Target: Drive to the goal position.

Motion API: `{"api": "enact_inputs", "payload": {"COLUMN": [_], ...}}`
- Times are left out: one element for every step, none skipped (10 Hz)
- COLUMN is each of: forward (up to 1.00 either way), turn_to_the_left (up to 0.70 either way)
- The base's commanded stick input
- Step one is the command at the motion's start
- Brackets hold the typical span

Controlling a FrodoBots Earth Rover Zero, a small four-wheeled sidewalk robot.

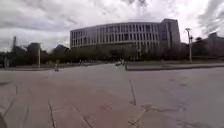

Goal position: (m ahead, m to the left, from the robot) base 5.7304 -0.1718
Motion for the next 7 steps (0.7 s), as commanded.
{"api": "enact_inputs", "payload": {"forward": [0.70, 0.70, 0.70, 0.70, 0.70, 0.70, 0.70], "turn_to_the_left": [0.01, 0.01, 0.01, 0.01, 0.01, 0.01, 0.01]}}
